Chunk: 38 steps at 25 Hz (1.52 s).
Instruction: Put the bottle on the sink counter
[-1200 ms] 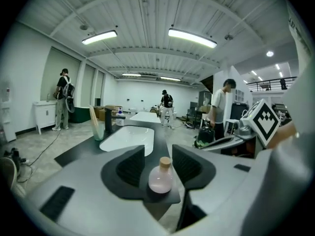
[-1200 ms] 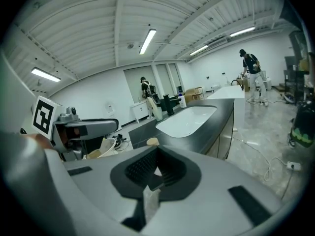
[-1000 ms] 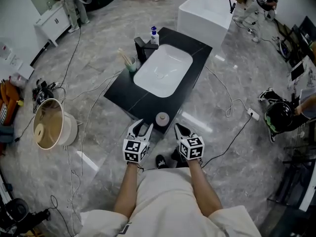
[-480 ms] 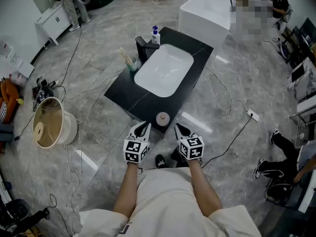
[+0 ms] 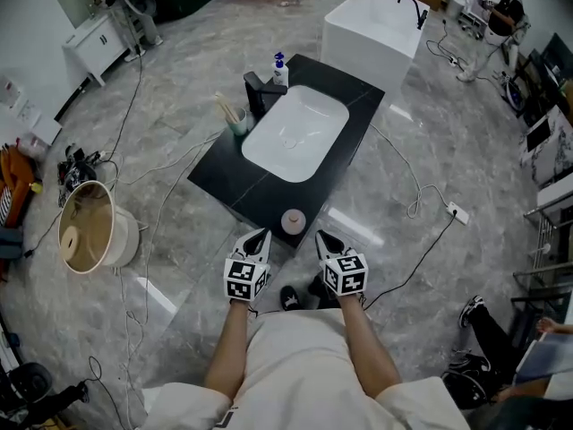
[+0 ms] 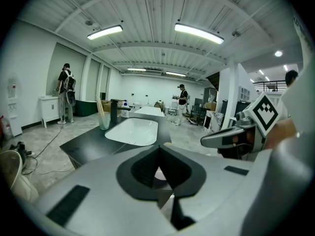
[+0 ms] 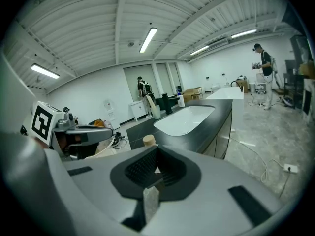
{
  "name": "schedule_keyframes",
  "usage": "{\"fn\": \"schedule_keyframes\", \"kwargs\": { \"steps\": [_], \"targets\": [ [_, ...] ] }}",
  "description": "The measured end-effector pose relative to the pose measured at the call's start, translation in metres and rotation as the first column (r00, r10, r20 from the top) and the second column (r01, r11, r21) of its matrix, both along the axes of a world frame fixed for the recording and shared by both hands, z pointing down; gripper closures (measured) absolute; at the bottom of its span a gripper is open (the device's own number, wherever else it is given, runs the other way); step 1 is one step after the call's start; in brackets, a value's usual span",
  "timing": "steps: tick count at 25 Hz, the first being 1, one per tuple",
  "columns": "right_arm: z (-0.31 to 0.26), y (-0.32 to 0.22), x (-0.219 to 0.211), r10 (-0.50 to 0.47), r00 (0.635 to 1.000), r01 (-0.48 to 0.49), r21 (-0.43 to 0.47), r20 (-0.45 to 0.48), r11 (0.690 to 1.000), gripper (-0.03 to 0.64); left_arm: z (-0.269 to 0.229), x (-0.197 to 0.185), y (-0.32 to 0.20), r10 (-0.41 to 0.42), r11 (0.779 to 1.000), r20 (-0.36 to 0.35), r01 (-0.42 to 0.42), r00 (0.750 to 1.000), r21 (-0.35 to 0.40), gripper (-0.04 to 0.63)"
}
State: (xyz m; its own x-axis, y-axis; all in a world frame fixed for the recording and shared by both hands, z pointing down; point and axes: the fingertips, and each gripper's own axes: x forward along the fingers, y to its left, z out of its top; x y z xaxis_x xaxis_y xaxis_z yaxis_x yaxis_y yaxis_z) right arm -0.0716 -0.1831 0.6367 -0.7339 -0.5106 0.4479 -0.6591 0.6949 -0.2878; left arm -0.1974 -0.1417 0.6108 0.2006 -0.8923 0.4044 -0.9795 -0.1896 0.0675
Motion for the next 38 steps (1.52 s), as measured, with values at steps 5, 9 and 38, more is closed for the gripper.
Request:
{"fn": "schedule_keyframes", "kwargs": {
  "steps": [5, 9, 38],
  "targets": [
    [0.001, 0.002, -0.002, -0.022, 1.000, 0.022, 0.000, -0.003, 1.000, 0.612, 0.004, 0.003, 0.000, 0.005, 1.000, 0.015, -0.005, 1.000, -0.010, 0.589],
    [0.000, 0.005, -0.006, -0.044, 0.999, 0.044, 0.002, -0.008, 0.999, 0.612, 0.004, 0.001, 0.000, -0.001, 1.000, 0.021, 0.001, 1.000, -0.016, 0.589],
    [0.009, 0.011, -0.003, -0.073, 0.996, 0.074, 0.001, -0.051, 0.997, 0.613, 0.012, 0.015, -0.001, 0.046, 0.999, 0.047, -0.044, 0.998, -0.028, 0.589]
  ]
}}
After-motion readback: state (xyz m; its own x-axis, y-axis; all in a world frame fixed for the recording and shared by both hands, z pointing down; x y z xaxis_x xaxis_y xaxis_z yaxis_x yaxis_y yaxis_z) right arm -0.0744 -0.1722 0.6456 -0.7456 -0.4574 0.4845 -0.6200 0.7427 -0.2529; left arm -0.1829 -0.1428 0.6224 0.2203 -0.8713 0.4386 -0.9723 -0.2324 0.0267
